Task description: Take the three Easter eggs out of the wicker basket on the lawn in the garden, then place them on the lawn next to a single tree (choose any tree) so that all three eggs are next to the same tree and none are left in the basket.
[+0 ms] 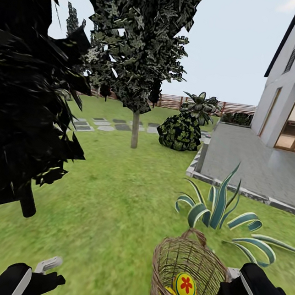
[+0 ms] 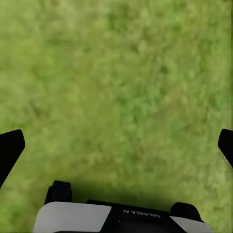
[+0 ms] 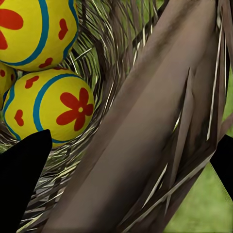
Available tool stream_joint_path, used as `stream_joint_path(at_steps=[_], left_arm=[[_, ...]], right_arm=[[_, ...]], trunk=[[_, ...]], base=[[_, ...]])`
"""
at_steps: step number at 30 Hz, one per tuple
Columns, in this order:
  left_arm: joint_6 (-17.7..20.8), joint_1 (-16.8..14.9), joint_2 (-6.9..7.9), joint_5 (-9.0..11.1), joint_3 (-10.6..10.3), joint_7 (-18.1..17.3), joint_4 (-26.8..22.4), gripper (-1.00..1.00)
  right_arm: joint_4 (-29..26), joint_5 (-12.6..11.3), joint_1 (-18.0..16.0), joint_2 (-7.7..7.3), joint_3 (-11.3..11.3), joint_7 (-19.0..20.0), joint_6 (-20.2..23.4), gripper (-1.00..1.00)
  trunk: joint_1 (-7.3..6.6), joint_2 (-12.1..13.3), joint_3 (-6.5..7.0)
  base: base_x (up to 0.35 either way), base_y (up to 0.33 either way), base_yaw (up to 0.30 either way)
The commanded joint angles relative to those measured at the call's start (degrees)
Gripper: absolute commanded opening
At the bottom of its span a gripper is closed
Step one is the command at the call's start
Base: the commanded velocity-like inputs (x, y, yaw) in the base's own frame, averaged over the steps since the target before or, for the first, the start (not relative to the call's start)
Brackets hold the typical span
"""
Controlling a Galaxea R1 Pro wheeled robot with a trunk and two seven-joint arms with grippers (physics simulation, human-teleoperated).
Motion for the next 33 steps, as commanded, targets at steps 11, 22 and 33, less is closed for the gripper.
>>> stream_joint_path(at_steps=[11, 22, 33], left_arm=[[0.4, 0.0, 0.02, 0.4, 0.1, 0.0, 0.0, 1.00], [0.4, 0.0, 0.02, 0.4, 0.1, 0.0, 0.0, 1.00], [0.4, 0.0, 0.02, 0.4, 0.1, 0.0, 0.0, 1.00]], right_arm=[[-0.1, 0.2, 0.0, -0.04, 0.2, 0.5, 0.2, -1.00], [-0.1, 0.2, 0.0, 0.00, 0.2, 0.4, 0.2, -1.00], [0.0, 0.3, 0.0, 0.04, 0.2, 0.3, 0.7, -1.00]], trunk=[[0.04, 0.0, -0.07], [0.04, 0.0, -0.07], [0.04, 0.0, -0.07]], base=[[0.337, 0.000, 0.000], [0.337, 0.000, 0.000], [0.337, 0.000, 0.000]])
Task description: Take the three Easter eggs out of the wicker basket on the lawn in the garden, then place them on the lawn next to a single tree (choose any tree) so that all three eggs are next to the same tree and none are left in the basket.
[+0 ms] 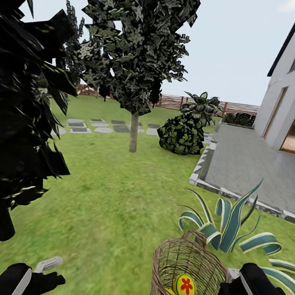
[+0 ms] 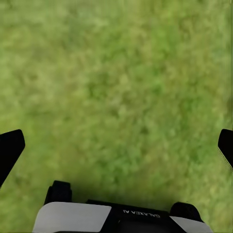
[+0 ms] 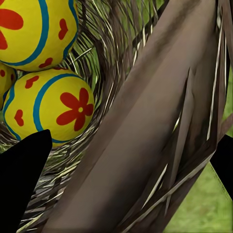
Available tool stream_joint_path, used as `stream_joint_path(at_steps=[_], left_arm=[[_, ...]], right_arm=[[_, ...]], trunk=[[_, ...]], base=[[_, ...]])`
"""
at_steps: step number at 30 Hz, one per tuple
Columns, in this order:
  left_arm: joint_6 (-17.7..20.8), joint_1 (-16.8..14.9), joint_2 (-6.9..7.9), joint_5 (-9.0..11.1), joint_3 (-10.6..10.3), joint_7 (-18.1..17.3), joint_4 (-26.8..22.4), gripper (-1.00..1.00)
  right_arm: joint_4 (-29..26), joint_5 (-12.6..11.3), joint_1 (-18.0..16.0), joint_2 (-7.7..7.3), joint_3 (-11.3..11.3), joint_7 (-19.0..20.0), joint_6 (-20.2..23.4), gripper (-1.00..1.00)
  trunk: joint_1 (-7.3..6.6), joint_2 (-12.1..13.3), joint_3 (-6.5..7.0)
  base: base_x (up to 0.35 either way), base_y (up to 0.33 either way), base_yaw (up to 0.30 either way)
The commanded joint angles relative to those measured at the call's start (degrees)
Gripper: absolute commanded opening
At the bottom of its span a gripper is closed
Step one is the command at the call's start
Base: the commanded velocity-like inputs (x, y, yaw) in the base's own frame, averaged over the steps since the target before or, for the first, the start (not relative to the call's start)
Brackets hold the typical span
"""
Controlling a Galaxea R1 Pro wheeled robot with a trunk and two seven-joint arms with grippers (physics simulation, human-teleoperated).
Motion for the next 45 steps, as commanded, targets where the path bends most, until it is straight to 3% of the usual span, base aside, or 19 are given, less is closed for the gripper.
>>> stream_joint_path(at_steps=[1, 14, 19, 24, 45], left_arm=[[0.4, 0.0, -0.04, 0.4, 0.1, 0.0, -0.1, 1.00], [0.4, 0.0, -0.01, 0.5, 0.1, 0.0, -0.1, 1.00], [0.4, 0.0, -0.01, 0.5, 0.1, 0.0, -0.1, 1.00], [0.4, 0.0, -0.01, 0.5, 0.1, 0.0, -0.1, 1.00], [0.4, 0.0, -0.01, 0.5, 0.1, 0.0, -0.1, 1.00]], right_arm=[[-0.1, 0.0, 0.0, -0.04, 0.2, 0.5, 0.3, -1.00], [1.4, 0.1, 0.0, 0.87, 0.3, 0.5, 0.2, -1.00], [1.4, 0.1, 0.0, 1.22, 2.4, 0.5, 0.1, -1.00], [1.4, 0.1, 0.0, 1.83, 2.9, 0.6, -0.2, -1.00], [1.3, 0.1, 0.0, 1.60, 2.8, 0.6, -0.3, -1.00]], trunk=[[0.04, 0.0, -0.07], [0.04, 0.0, -0.07], [0.04, 0.0, -0.07], [0.04, 0.0, -0.07], [0.04, 0.0, -0.16]], base=[[0.337, 0.000, 0.000], [0.337, 0.000, 0.000], [0.337, 0.000, 0.000], [0.337, 0.000, 0.000], [0.337, 0.000, 0.111]])
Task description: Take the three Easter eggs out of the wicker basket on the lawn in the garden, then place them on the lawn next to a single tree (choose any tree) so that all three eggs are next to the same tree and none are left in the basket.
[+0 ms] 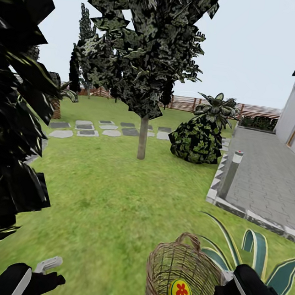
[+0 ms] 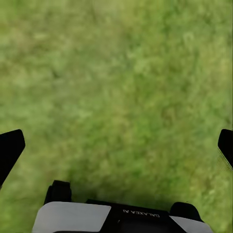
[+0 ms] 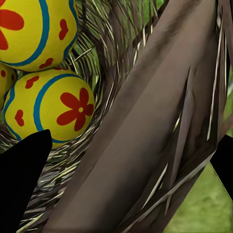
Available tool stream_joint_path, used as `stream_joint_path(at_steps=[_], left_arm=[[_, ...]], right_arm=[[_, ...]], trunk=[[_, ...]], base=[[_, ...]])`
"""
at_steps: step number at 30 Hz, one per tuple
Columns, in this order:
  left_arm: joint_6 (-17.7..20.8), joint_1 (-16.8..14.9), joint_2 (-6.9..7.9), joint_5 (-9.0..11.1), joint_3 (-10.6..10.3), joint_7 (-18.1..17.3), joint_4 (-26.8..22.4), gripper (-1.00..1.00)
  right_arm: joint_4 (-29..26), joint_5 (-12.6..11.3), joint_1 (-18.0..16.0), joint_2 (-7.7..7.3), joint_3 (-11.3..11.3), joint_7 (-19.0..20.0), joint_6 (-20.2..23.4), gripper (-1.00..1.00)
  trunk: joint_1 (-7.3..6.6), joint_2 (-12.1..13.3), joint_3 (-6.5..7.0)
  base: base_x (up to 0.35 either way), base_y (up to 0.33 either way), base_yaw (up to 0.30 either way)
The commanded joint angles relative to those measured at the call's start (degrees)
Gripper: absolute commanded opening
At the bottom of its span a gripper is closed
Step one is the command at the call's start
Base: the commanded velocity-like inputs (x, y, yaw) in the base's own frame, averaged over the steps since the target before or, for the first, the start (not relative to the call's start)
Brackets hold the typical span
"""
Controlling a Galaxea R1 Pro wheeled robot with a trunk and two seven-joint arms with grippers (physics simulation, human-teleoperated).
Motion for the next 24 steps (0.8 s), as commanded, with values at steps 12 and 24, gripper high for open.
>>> stream_joint_path(at_steps=[12, 24], left_arm=[[0.4, 0.0, -0.01, 0.5, 0.1, 0.0, -0.1, 1.00], [0.4, 0.0, -0.01, 0.4, 0.1, 0.1, -0.1, 1.00]], right_arm=[[-0.1, 0.0, 0.0, -0.20, 0.2, 0.5, 0.2, -1.00], [-0.1, 0.0, 0.0, -0.32, 0.2, 0.5, 0.2, -1.00]], trunk=[[0.04, 0.0, -0.07], [0.04, 0.0, -0.07]], base=[[0.337, 0.000, 0.000], [0.337, 0.000, 0.000]])
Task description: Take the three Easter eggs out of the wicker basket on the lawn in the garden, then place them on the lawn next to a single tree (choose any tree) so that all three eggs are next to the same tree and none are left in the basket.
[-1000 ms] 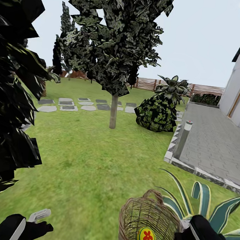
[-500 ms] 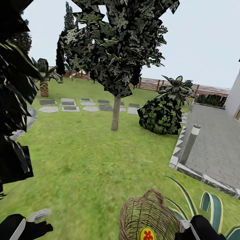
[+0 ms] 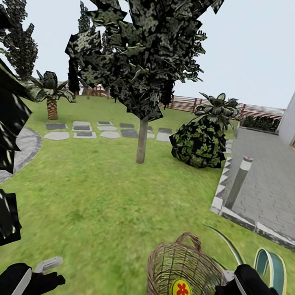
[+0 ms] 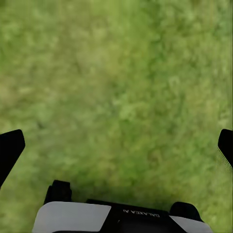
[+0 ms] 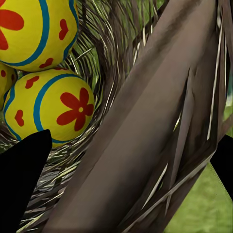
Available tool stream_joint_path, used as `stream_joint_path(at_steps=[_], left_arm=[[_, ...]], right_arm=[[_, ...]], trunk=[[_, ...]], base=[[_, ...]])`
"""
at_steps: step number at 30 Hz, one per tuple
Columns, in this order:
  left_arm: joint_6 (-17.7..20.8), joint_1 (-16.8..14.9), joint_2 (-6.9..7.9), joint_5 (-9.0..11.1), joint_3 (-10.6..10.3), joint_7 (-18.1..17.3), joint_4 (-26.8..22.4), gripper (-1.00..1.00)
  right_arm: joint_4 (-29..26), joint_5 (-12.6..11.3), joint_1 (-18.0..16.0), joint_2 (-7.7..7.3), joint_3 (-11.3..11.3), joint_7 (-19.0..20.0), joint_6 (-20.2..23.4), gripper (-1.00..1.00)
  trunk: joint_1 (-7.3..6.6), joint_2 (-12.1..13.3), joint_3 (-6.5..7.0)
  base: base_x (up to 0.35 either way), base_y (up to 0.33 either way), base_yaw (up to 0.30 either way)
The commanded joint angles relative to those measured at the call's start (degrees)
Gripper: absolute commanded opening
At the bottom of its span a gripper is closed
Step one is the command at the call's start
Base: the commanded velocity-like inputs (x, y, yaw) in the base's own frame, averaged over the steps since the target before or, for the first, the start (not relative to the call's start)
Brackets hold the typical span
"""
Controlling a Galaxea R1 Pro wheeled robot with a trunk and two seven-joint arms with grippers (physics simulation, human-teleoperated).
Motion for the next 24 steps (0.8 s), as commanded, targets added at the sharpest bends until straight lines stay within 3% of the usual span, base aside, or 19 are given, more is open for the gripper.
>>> stream_joint_path(at_steps=[1, 24], left_arm=[[0.4, 0.0, -0.01, 0.4, 0.1, 0.1, -0.1, 1.00], [0.4, 0.0, -0.01, 0.5, 0.1, 0.0, -0.1, 1.00]], right_arm=[[-0.1, 0.1, 0.0, -0.08, 0.3, 0.5, 0.2, -1.00], [-0.4, 0.1, 0.0, -0.13, 0.4, 0.5, 0.2, -1.00]], trunk=[[0.04, 0.0, -0.07], [0.04, 0.0, -0.07]], base=[[0.337, 0.000, 0.000], [0.337, 0.000, 0.000]])
